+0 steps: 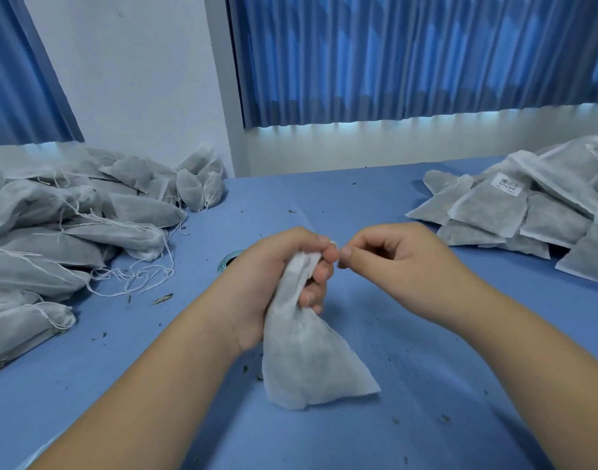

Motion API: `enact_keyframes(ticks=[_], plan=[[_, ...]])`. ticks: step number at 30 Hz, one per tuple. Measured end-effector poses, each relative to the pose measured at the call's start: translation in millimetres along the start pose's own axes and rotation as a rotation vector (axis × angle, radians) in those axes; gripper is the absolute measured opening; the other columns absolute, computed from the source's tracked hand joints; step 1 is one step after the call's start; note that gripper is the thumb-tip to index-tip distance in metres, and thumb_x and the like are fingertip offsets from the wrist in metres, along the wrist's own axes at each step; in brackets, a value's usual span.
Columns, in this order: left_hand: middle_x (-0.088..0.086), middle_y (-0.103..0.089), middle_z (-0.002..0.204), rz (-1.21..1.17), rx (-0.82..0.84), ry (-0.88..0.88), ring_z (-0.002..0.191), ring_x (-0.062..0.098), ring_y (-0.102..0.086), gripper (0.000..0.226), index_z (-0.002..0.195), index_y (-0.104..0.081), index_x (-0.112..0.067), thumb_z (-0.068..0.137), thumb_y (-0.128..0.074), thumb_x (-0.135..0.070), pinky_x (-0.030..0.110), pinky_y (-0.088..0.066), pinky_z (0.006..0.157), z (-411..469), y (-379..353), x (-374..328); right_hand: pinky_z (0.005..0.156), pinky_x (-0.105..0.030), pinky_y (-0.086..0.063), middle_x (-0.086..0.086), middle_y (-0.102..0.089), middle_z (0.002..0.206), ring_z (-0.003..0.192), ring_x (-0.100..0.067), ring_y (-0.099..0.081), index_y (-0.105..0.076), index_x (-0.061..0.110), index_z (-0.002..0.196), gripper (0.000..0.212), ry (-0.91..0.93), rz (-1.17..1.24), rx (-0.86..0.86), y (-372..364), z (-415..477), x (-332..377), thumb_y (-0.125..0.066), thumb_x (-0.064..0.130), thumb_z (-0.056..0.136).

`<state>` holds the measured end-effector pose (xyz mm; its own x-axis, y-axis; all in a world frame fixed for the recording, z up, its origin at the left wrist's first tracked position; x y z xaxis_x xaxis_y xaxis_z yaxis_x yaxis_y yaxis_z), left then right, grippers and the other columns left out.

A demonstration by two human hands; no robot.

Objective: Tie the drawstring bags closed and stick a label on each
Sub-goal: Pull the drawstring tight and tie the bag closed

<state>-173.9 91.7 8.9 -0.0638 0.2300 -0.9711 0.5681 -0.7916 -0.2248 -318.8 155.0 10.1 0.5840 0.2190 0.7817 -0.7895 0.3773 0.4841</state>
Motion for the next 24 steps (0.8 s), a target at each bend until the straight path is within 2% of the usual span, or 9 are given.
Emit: enact_keyframes(ticks=[3,5,7,8,9,11,13,17,24], plan=[[-0.006,-0.046,0.054,-0.133,0.004,0.126,0.038,0.008,-0.038,0.014,0.061,-0.059,-0.016,0.073,-0.057,-0.023,0.022,-0.039,0.046,5,6,8,0.045,-0.011,-0.033,0.017,-0.050,0.052,0.047,-0.001,-0.042,-0.068,0.021,0.070,0.019,-0.078,-0.147,0.001,3,3,-9,-0.064,0.028,0.087],[-0.006,-0.046,0.053,-0.177,-0.006,0.166,0.037,0.008,-0.037,0.016,0.060,-0.058,-0.016,0.075,-0.055,-0.022,0.022,-0.037,0.047,7,8,12,0.058,-0.012,-0.040,0.017,-0.061,0.070,0.065,0.000,-0.055,-0.066,0.027,0.074,0.012,-0.117,-0.317,-0.006,6,5,-14,-0.063,0.027,0.086],[-0.006,-0.045,0.052,-0.217,-0.008,0.190,0.037,0.007,-0.037,0.017,0.060,-0.057,-0.016,0.076,-0.054,-0.021,0.021,-0.037,0.046,9,9,15,0.074,-0.016,-0.042,0.013,-0.060,0.090,0.086,-0.005,-0.057,-0.063,0.032,0.083,0.006,-0.120,-0.413,-0.063,9,6,-15,-0.063,0.027,0.085],[-0.006,-0.045,0.052,-0.234,-0.006,0.198,0.036,0.007,-0.037,0.017,0.060,-0.057,-0.016,0.076,-0.054,-0.021,0.021,-0.036,0.046,9,9,15,0.075,-0.014,-0.040,0.012,-0.059,0.094,0.089,-0.005,-0.057,-0.061,0.033,0.085,0.007,-0.106,-0.412,-0.109,11,6,-13,-0.063,0.026,0.085],[-0.007,-0.045,0.052,-0.246,-0.001,0.205,0.037,0.007,-0.037,0.017,0.061,-0.057,-0.016,0.076,-0.054,-0.020,0.021,-0.036,0.047,10,9,16,0.072,-0.009,-0.038,0.011,-0.059,0.093,0.088,-0.003,-0.056,-0.061,0.033,0.083,0.007,-0.090,-0.376,-0.159,13,6,-11,-0.063,0.026,0.084],[-0.007,-0.045,0.052,-0.259,0.013,0.213,0.037,0.007,-0.037,0.016,0.061,-0.057,-0.016,0.077,-0.054,-0.020,0.021,-0.035,0.048,11,9,17,0.058,-0.007,-0.038,0.013,-0.063,0.077,0.068,-0.001,-0.055,-0.065,0.027,0.074,0.010,-0.095,-0.207,-0.200,15,6,-5,-0.064,0.027,0.084],[-0.007,-0.045,0.052,-0.262,0.023,0.218,0.037,0.007,-0.037,0.015,0.062,-0.057,-0.016,0.076,-0.055,-0.020,0.021,-0.035,0.048,11,8,19,0.047,-0.010,-0.036,0.011,-0.056,0.058,0.051,-0.004,-0.048,-0.068,0.020,0.068,0.020,-0.144,-0.018,-0.092,12,3,2,-0.065,0.032,0.084],[-0.007,-0.046,0.052,-0.256,0.040,0.221,0.037,0.007,-0.038,0.014,0.063,-0.058,-0.016,0.075,-0.056,-0.020,0.021,-0.035,0.048,11,7,20,0.048,-0.012,-0.038,0.011,-0.054,0.050,0.049,-0.003,-0.048,-0.072,0.024,0.063,0.022,-0.171,0.112,0.113,-1,-3,10,-0.064,0.033,0.081],[-0.006,-0.047,0.053,-0.255,0.060,0.217,0.037,0.007,-0.039,0.012,0.064,-0.057,-0.016,0.075,-0.056,-0.021,0.021,-0.038,0.047,9,5,19,0.046,-0.010,-0.038,0.009,-0.055,0.057,0.051,-0.002,-0.049,-0.073,0.022,0.069,0.015,-0.151,0.091,0.056,-4,-3,9,-0.069,0.019,0.084]])
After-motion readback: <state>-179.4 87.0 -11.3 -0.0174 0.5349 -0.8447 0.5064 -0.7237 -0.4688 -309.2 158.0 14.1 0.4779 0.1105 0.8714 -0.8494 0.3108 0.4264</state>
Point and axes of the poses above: each hand's wrist, its own z-axis towards the middle knuckle, its own y-axis out of the back of the hand, x = y × z, the point moved 3 cm from there along z, towards the middle knuckle
